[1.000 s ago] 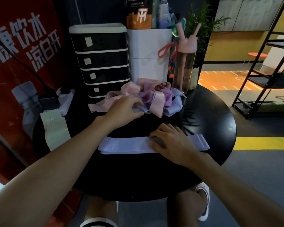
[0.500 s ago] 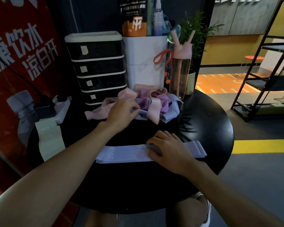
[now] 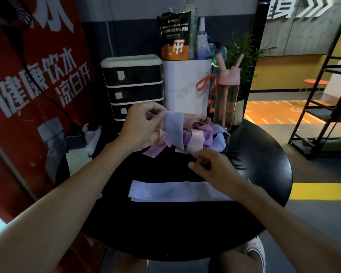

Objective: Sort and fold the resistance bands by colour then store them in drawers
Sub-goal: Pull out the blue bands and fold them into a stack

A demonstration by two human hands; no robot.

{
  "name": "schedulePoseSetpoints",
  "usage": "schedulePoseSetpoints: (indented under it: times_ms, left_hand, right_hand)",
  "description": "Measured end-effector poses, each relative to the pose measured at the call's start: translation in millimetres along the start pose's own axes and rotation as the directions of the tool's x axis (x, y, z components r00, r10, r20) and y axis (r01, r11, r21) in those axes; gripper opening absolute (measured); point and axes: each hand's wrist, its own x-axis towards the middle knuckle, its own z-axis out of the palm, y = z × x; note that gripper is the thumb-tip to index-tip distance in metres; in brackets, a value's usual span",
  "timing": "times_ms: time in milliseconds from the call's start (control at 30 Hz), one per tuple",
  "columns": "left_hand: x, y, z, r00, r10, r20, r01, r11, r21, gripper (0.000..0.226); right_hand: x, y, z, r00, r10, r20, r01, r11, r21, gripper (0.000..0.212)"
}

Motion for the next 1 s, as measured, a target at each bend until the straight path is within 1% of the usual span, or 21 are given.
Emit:
schedulePoseSetpoints:
  times_ms: [100,200,267,300,367,433,467,533,567,633,667,733,800,933,1000]
  left_hand:
    - [-1,16,-2,1.0,0.025,0.008,-0.025,0.999,-0.039,0.01]
    - [-1,27,-1,0.999,0.034,0.011,-0.033,0.998,-0.056,0.008]
    - [0,32,-1,1.0,0.028,0.004,-0.028,0.996,-0.088,0.009]
    - [1,34,0,0.999,0.034,0.0,-0.034,0.994,-0.1,0.01]
    - [1,37,1,0.999,0.046,-0.007,-0.047,0.991,-0.125,0.012]
    - [1,42,0,0.999,0.035,-0.011,-0.036,0.984,-0.175,0.007]
    - [0,44,-1,1.0,0.021,0.0,-0.021,0.976,-0.216,0.007]
    - [0,46,-3,0.999,0.002,0.038,0.01,0.957,-0.29,0.016]
    - [0,48,-4,0.999,-0.006,0.043,0.019,0.952,-0.306,0.017]
    - [1,50,-4,1.0,-0.028,0.007,0.029,0.943,-0.332,0.007]
    - [3,50,-4,0.999,-0.038,-0.023,0.028,0.94,-0.341,0.005]
    - [4,50,-4,0.996,-0.046,-0.073,0.019,0.938,-0.346,0.012]
    - [5,49,-5,0.994,-0.053,-0.092,0.017,0.935,-0.356,0.012]
    - [7,48,-6,0.992,-0.098,-0.079,0.06,0.92,-0.388,0.006]
    - [7,48,-7,0.993,-0.104,-0.055,0.076,0.923,-0.376,0.018]
  right_hand:
    - [13,-19,-17,0.997,0.009,-0.074,0.003,0.987,0.159,0.028]
    - [27,-35,-25,0.992,0.005,-0.127,0.025,0.972,0.233,0.03]
    - [35,-42,-27,0.991,0.002,-0.135,0.033,0.966,0.255,0.03]
    - [40,-45,-27,0.991,0.0,-0.134,0.036,0.962,0.27,0.026]
    - [45,-52,-30,0.99,0.015,-0.139,0.027,0.954,0.299,0.01]
    - [51,-59,-34,0.981,0.032,-0.189,0.03,0.948,0.317,0.032]
    - [52,-63,-37,0.976,0.037,-0.214,0.036,0.944,0.328,0.037]
    - [53,-69,-39,0.972,0.04,-0.231,0.043,0.937,0.346,0.035]
    - [54,-71,-38,0.971,0.041,-0.236,0.045,0.936,0.35,0.034]
    - [53,-75,-37,0.967,0.038,-0.254,0.053,0.938,0.342,0.032]
    - [52,-76,-37,0.965,0.034,-0.262,0.061,0.936,0.347,0.03]
    - [50,-78,-35,0.969,0.047,-0.242,0.055,0.915,0.4,0.021]
    - [50,-77,-32,0.98,0.068,-0.186,0.023,0.893,0.449,0.016]
    - [53,-72,-27,0.982,0.095,-0.166,-0.009,0.888,0.46,0.023]
    - [54,-73,-28,0.983,0.089,-0.162,-0.004,0.887,0.462,0.022]
